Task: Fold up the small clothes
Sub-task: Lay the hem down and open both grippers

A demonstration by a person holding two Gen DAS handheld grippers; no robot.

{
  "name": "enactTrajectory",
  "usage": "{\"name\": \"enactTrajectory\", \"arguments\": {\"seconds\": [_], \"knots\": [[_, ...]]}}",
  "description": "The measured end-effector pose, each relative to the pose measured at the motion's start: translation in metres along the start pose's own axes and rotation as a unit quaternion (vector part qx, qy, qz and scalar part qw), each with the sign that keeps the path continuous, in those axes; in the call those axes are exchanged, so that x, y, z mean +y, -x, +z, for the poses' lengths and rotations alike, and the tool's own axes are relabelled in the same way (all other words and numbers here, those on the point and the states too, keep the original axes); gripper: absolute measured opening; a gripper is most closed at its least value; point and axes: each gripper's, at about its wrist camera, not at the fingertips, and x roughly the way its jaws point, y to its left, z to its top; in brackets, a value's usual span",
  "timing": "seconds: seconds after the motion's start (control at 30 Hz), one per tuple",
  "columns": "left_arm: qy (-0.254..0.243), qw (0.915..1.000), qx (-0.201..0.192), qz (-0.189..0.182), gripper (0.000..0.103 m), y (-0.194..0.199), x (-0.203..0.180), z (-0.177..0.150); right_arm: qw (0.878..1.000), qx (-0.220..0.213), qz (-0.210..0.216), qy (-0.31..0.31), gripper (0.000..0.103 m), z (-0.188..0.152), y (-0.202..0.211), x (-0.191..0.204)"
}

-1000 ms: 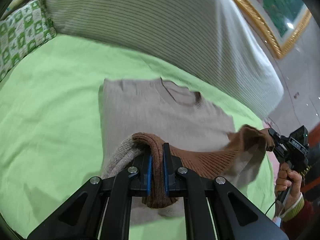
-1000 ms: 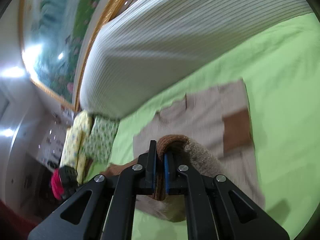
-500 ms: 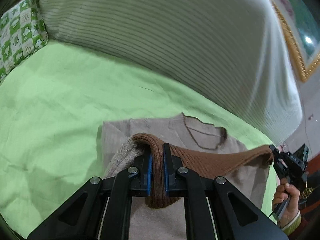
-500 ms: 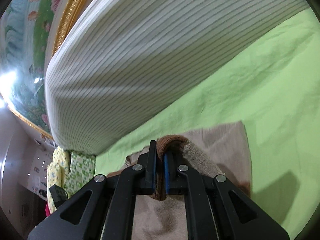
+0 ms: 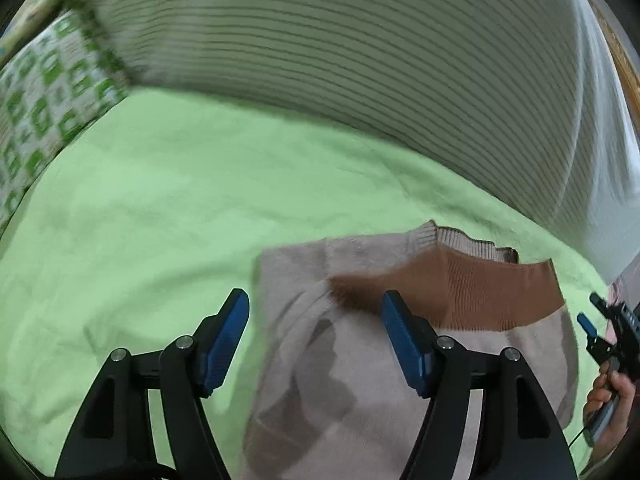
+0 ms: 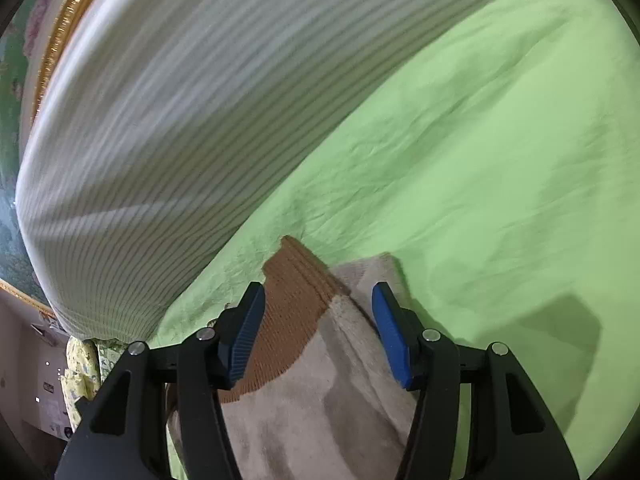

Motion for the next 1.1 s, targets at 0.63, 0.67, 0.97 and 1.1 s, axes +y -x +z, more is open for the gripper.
{"name": "enactTrajectory", "arguments": {"seconds": [0.63, 0.67, 0.97, 1.1], "knots": [[0.081, 0.9918, 0.098, 0.006, 0.080, 0.031, 0.064, -0.158, 0.990, 0.046, -0.079, 0.111, 0.060, -0.121, 0.075, -0.035], [0.077, 0.9920, 0.100, 0.006, 0.080, 0.029, 0.061, -0.160, 0.989, 0.048, -0.082, 0.116, 0.060, -0.124, 0.075, -0.036], [-0.011, 0.9966, 0.081, 0.000, 0.080, 0.021, 0.040, -0.144, 0.980, 0.062, -0.055, 0.182, 0.061, -0.124, 0.073, -0.025], [-0.061, 0.9910, 0.114, -0.034, 0.045, 0.006, 0.028, -0.143, 0.968, 0.094, -0.051, 0.228, 0.060, -0.127, 0.062, -0.019]]}}
